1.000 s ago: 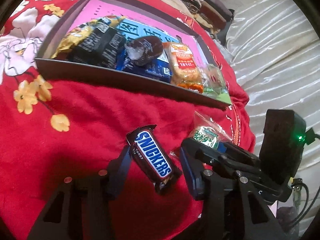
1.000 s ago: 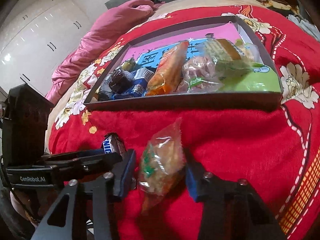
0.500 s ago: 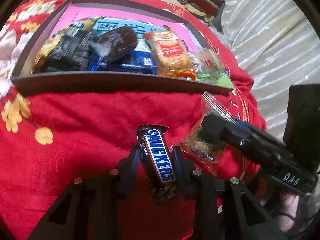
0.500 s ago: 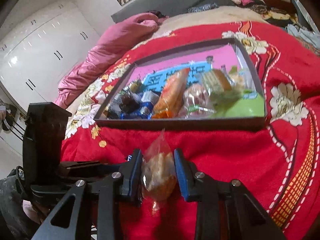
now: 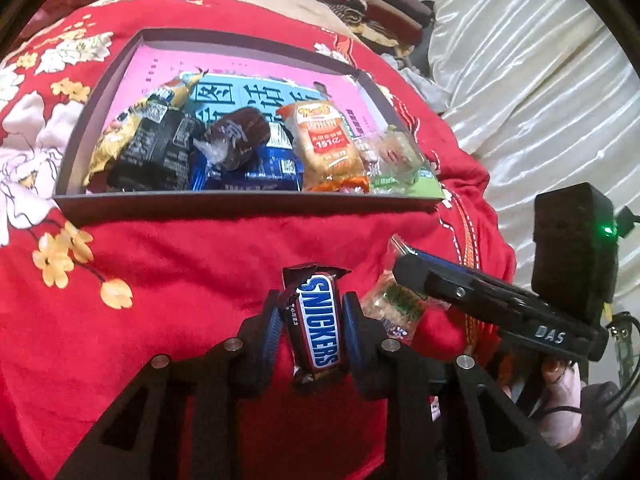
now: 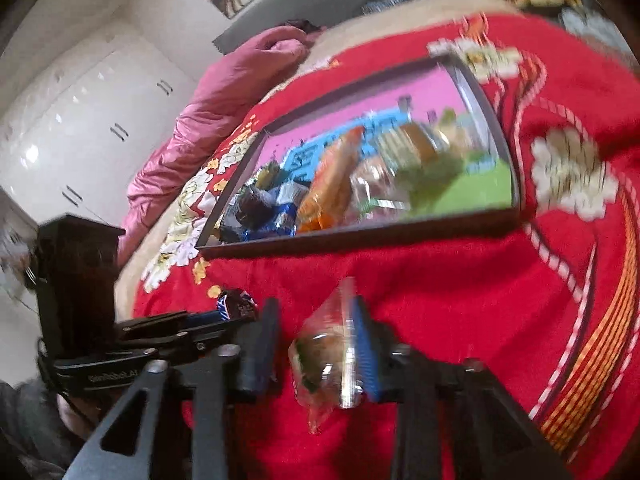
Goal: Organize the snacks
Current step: 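Grasp the Snickers bar with the left gripper while the right grasps the green-label cookie packet, then lower the Snickers bar into the tray with the left gripper while the right lowers the cookie packet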
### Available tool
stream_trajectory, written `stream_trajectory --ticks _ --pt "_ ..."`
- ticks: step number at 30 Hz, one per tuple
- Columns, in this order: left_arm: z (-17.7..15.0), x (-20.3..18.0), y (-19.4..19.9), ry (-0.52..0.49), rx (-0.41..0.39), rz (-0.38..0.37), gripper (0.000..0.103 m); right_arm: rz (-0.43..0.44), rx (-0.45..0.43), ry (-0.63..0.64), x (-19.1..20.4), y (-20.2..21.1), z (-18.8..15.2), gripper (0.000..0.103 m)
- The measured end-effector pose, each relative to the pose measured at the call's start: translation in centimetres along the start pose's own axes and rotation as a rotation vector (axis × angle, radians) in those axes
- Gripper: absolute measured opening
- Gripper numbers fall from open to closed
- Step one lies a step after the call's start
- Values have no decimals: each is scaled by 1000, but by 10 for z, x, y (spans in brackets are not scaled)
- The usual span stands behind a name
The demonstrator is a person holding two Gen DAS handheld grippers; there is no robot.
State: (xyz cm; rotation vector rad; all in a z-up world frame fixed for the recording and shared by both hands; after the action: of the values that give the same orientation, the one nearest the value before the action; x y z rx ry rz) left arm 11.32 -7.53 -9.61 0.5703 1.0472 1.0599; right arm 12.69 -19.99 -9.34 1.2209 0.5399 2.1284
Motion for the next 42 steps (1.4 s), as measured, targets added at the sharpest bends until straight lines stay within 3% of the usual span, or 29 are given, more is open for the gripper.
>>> stream_trajectory --ticks 1,6,14,19,26,35,42 --pt "-1 0 0 1 2 -2 31 9 5 -20 -2 0 -2 56" --pt "-2 2 1 3 0 -2 31 2 66 -86 -10 -5 -19 57" --pt "0 9 6 18 -10 3 31 -129 143 96 13 -26 -31 58" --pt "2 12 10 35 -21 1 30 -127 159 146 19 -37 -33 45" --pt "13 15 30 50 -68 -13 30 -26 64 120 25 -18 -19 43" --pt "49 24 69 38 -202 23 30 -41 -163 174 32 29 27 43" --pt "70 46 76 60 -251 85 30 -66 -207 176 25 32 52 43"
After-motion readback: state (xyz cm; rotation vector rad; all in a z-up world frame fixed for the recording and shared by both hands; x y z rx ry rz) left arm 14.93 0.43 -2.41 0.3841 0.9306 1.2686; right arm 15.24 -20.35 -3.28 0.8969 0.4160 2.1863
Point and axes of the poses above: each gripper's, at about its wrist camera, not at the fingertips, and y roughly against the way its jaws point, x to its left, z to its top, the point moved 7 cm from there along -y, roughly the way its jaws point, and after that the axes turned 4 degrees about z, right-handed, at the moved point
